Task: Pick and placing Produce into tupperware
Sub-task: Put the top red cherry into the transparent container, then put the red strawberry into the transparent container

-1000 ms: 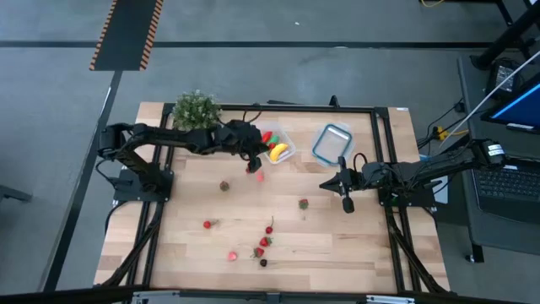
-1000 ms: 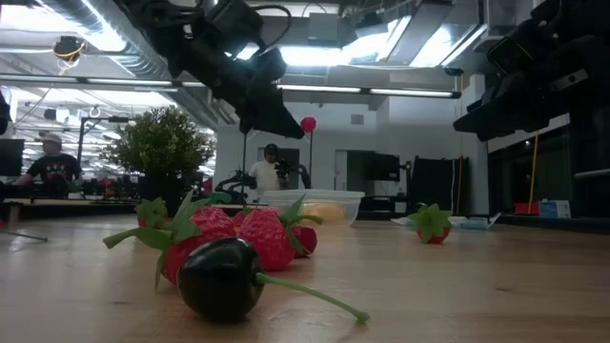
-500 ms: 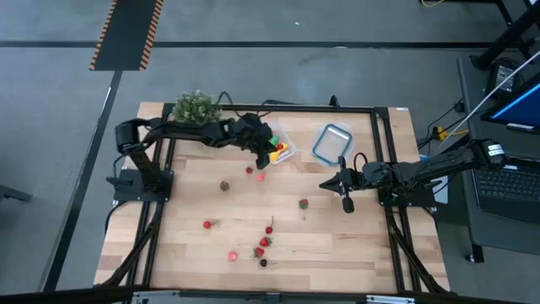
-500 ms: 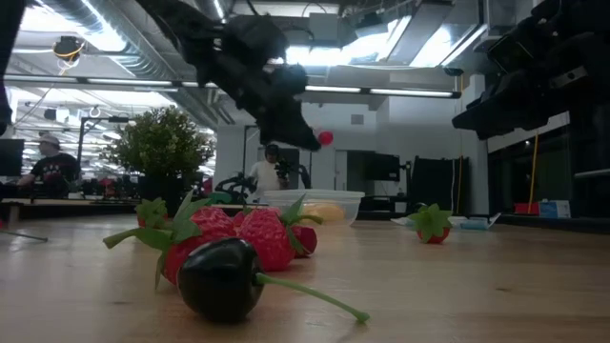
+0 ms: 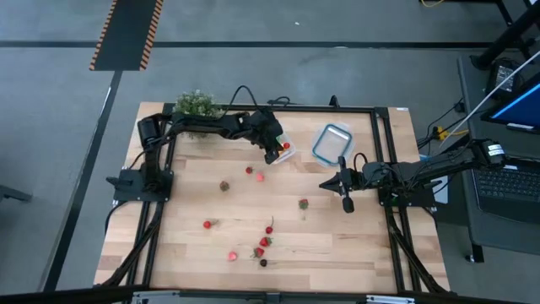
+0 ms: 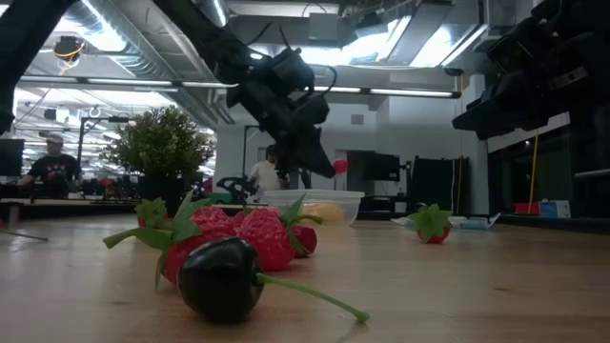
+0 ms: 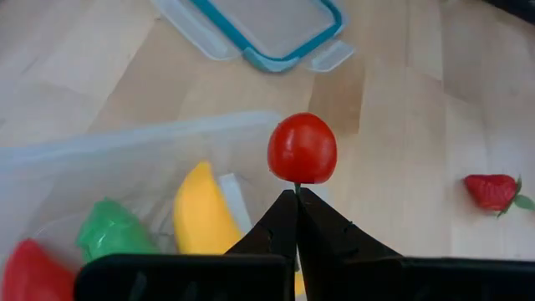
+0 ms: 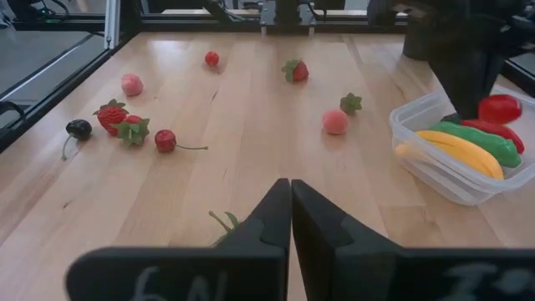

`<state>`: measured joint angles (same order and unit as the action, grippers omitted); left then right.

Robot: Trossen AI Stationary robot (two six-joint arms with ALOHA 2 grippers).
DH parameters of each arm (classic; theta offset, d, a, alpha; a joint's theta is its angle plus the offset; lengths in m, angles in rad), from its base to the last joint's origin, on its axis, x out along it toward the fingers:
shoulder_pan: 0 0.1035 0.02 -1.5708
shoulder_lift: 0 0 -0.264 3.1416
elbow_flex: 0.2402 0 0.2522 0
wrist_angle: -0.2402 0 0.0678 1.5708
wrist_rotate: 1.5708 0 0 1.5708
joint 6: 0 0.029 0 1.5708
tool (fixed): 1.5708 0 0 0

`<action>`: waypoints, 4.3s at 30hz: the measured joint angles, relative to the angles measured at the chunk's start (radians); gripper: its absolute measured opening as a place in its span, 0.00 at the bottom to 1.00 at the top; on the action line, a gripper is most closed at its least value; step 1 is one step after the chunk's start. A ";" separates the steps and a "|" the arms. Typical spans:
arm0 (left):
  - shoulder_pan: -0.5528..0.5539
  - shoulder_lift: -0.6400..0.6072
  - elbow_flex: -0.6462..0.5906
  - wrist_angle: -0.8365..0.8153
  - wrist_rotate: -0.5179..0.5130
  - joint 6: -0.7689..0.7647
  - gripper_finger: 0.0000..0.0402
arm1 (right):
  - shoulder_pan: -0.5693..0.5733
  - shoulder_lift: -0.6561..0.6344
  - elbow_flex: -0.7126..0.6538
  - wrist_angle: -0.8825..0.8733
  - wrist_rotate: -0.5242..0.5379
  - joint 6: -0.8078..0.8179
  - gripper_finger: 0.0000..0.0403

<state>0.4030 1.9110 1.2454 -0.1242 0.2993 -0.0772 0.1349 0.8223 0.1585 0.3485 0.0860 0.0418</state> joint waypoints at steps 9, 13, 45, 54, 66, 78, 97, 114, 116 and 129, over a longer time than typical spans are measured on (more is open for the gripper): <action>0.011 0.061 0.043 -0.030 0.038 -0.042 0.00 | 0.000 0.000 0.000 0.000 0.000 0.001 0.04; 0.017 0.071 0.043 -0.053 0.037 -0.052 0.00 | 0.000 0.000 0.000 0.000 0.000 0.002 0.04; 0.018 0.066 0.042 -0.060 0.061 -0.014 0.19 | 0.000 0.000 0.000 0.000 0.000 0.003 0.04; 0.008 -0.035 0.063 -0.133 0.107 0.057 0.20 | 0.000 0.000 0.000 -0.002 0.000 0.006 0.04; -0.192 -0.283 -0.148 0.098 -0.087 0.065 0.13 | 0.000 0.001 0.000 -0.011 0.000 0.042 0.04; -0.381 -0.526 -0.511 0.442 -0.298 -0.009 0.08 | 0.010 0.027 0.002 -0.012 -0.009 0.022 0.09; -0.669 -0.735 -0.777 0.592 -0.825 -0.100 0.00 | 0.036 0.249 0.283 -0.423 -0.010 -0.209 0.56; -0.794 -0.736 -0.786 0.572 -0.891 -0.045 0.06 | 0.060 0.583 0.543 -0.665 -0.011 -0.363 0.57; -0.798 -0.736 -0.786 0.569 -0.890 -0.043 0.06 | 0.066 0.612 0.557 -0.670 -0.011 -0.374 0.57; -0.812 -0.736 -0.786 0.557 -0.870 -0.045 0.02 | 0.092 0.732 0.616 -0.675 0.011 -0.357 0.57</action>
<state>-0.4091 1.1755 0.4591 0.4332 -0.5709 -0.1226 0.2270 1.5543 0.7743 -0.3262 0.0968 -0.3149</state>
